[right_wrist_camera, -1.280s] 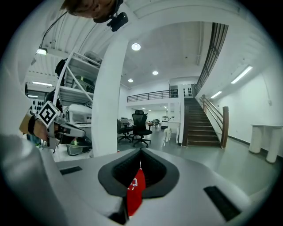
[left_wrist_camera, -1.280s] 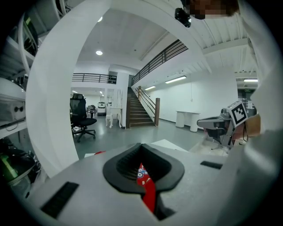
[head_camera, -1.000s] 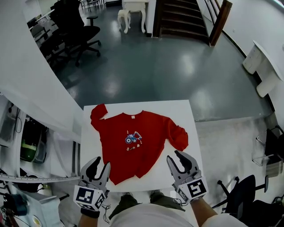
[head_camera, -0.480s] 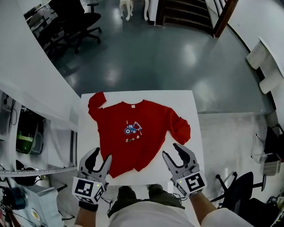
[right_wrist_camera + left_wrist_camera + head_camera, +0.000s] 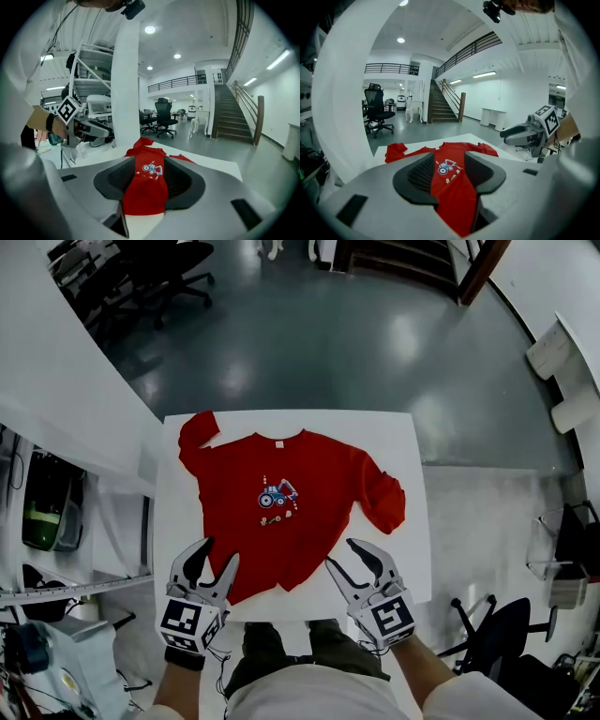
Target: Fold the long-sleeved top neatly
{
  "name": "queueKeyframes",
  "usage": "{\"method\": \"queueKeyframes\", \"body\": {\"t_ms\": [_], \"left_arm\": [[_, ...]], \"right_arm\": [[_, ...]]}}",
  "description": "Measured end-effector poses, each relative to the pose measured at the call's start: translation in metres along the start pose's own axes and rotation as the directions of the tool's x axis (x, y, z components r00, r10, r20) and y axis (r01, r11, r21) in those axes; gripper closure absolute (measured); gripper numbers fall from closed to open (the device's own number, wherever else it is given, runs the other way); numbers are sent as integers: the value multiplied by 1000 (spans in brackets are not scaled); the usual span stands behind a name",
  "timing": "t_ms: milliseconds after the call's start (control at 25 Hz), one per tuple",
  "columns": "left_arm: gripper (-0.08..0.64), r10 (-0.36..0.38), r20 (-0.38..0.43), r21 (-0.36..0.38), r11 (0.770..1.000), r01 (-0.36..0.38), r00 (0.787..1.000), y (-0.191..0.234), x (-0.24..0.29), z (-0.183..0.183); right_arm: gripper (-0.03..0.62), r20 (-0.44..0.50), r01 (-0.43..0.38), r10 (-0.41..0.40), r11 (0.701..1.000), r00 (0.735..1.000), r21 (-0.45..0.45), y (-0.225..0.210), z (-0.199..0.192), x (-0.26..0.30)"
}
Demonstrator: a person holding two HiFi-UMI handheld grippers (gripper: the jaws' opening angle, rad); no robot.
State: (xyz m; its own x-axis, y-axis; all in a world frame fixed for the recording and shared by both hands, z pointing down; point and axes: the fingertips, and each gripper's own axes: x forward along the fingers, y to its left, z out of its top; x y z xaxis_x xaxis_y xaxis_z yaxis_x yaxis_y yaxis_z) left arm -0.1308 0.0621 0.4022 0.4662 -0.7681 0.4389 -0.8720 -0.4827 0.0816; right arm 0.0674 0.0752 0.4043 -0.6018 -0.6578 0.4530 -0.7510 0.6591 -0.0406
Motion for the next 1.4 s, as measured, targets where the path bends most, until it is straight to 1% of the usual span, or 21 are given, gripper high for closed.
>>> {"method": "queueKeyframes", "body": {"t_ms": [120,240,360,600,1120,1400], "left_arm": [[357,-2,-26,-4,1000,2,1000,4,10,-12],[357,-2,-51,-5,1000,2,999,10,22,-21],[357,-5,-78,-5,1000,5,997,17,32,-32],[357,-11,-133,-4,1000,11,991,27,49,-51],[358,-35,-252,4,999,37,967,39,78,-97],[357,-25,-294,8,1000,28,956,54,90,-114]], "right_arm": [[390,-23,-22,22,1000,1000,-9,4,-14,12],[390,-13,-46,45,997,999,-55,4,-28,27],[390,-59,-58,56,998,997,-35,7,-38,37],[390,-76,-85,79,994,994,-70,7,-54,55],[393,-169,-124,112,991,979,-59,11,-89,80],[394,-210,-147,132,988,969,-54,16,-104,95]]}}
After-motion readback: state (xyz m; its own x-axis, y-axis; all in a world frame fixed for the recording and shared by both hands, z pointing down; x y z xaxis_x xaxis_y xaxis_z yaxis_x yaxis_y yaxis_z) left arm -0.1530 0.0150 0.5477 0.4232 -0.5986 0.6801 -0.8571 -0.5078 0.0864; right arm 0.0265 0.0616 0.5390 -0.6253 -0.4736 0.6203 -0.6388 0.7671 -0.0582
